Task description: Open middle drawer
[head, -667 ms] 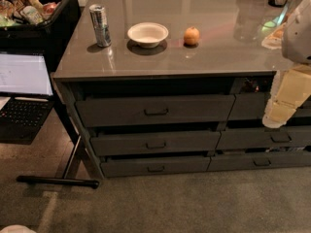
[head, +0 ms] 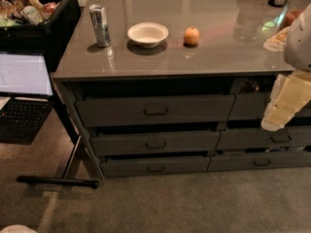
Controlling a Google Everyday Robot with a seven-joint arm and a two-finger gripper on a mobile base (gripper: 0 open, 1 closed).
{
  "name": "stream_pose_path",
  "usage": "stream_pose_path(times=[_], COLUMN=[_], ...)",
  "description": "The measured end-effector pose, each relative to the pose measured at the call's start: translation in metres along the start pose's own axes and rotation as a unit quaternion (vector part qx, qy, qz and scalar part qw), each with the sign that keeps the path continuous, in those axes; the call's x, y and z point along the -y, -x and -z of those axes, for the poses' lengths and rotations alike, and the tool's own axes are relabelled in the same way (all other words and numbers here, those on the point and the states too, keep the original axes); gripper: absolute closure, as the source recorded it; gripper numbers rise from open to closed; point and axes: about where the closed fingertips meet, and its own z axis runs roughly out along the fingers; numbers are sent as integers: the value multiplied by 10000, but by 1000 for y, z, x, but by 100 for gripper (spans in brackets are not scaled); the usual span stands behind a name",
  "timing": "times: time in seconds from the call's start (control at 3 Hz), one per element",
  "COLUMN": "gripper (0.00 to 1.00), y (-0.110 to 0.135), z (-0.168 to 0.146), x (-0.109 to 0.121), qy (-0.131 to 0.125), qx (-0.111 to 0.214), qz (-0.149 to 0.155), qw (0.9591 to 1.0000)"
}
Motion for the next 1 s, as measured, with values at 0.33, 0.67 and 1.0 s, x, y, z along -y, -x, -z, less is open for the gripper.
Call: stream_pose_path(times=[0.33, 0.67, 1.0], gripper=[0, 0, 0], y=[-23, -53, -63], z=[-46, -118, -200], x=[-11, -28, -32], qy=[21, 195, 360], qx=[379, 802, 1334], qz=[-345, -906, -1472], qw=[9987, 9925, 9794])
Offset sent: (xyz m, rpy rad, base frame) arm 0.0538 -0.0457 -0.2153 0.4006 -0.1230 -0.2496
